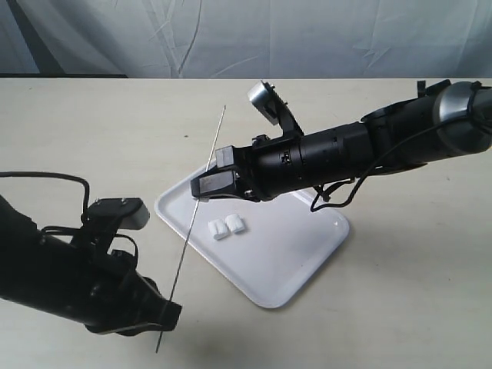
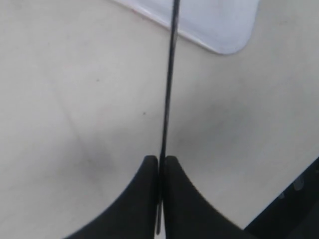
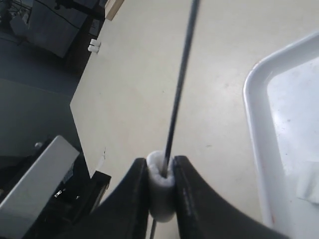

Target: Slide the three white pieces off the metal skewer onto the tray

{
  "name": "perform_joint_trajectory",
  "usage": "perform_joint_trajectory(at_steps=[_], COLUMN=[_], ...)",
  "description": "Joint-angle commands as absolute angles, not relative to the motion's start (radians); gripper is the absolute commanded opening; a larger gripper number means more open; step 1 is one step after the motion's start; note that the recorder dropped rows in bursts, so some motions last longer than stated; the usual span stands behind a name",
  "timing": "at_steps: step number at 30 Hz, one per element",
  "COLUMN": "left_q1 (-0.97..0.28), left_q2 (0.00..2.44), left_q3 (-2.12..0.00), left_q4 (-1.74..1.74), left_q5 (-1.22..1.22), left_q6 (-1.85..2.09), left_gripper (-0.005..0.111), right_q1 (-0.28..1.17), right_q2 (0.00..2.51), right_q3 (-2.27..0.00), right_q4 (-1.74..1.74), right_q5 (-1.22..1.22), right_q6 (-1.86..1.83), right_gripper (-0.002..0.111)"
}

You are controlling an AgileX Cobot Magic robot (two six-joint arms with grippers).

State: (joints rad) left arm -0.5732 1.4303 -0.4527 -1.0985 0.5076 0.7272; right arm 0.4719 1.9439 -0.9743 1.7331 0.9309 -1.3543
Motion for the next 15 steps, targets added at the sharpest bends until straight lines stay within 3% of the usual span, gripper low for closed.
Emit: perform_joint_trajectory(at_steps=[1,15], left_q1=[-0.591,-0.591], left_q2=[1.430,1.430], left_q3=[-0.412,-0.297], left_q4=[-1.106,-1.114], left_q5=[0.491,0.499], left_q6=[0.721,0.740], left_gripper=[0.000,0.000], right_q1=[0.438,0.350], right_q2=[1.937,1.892], right_q3=[-0.974,-1.027], right_q4=[1.744,1.744], right_q5=[0.933,0.928], right_q6=[-1.354,-1.331], right_gripper=[0.017,0.017])
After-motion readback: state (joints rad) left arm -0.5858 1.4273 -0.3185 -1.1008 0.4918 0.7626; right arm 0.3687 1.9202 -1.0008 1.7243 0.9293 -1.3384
